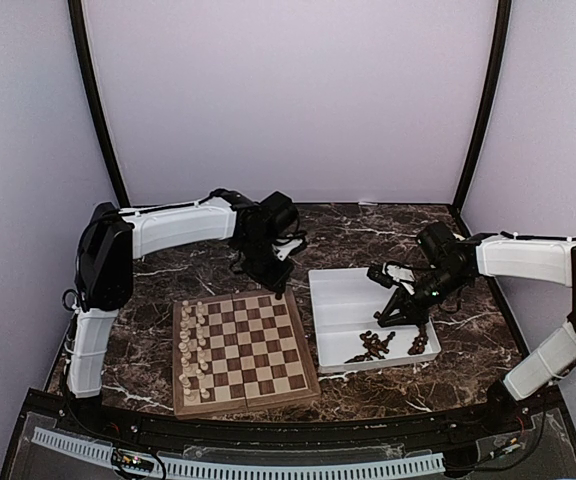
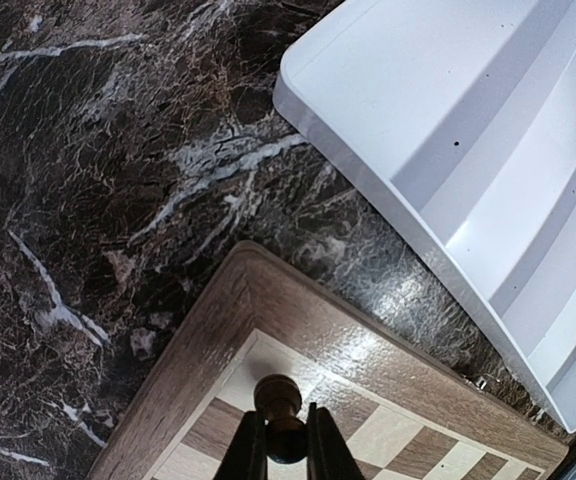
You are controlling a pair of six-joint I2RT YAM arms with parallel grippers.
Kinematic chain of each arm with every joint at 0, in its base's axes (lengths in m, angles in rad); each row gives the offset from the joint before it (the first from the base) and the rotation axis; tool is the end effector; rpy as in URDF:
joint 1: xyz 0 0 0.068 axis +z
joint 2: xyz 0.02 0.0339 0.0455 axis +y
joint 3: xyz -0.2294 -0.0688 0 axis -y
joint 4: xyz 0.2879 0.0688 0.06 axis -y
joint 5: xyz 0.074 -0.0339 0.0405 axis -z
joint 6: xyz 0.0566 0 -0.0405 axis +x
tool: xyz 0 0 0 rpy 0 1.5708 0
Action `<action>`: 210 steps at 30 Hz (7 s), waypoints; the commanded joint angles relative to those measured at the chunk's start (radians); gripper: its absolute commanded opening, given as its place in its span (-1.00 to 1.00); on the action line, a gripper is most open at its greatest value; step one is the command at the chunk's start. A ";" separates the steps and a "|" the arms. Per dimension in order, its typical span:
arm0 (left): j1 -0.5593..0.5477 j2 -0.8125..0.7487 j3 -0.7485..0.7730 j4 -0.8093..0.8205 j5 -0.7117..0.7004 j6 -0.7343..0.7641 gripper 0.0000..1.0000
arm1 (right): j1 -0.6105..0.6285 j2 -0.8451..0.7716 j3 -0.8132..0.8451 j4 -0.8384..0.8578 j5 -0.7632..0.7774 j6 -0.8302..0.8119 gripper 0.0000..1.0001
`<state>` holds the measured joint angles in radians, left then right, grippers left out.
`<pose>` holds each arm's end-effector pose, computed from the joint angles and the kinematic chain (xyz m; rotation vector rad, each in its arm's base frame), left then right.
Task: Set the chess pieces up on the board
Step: Place the rook at a8, then pass from the right arm to the left, then pass from the left arm to the right, then place the pawn at h7.
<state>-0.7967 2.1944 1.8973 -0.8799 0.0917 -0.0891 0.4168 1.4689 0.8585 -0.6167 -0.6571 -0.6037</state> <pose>0.3436 -0.3589 0.1524 0.9952 2.6206 -0.3558 0.2667 0.1559 0.1140 -1.4148 2.2104 0.8468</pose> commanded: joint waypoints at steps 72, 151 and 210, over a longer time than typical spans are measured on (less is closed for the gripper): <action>0.026 -0.240 -0.250 0.698 0.635 -0.394 -0.19 | 0.215 0.202 0.622 -0.108 0.149 0.067 -0.83; 0.096 -0.303 -0.691 1.914 0.590 -0.889 -0.79 | 0.036 0.281 0.502 0.807 -0.587 1.216 -0.31; 0.260 -0.883 -0.853 1.035 0.055 -0.404 0.54 | 0.409 0.392 0.998 -0.374 0.230 0.002 -0.90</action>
<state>-0.5777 1.4090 1.0904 0.3584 0.3172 -0.5877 0.7200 1.8000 1.7981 -0.8154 -0.5785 -0.4114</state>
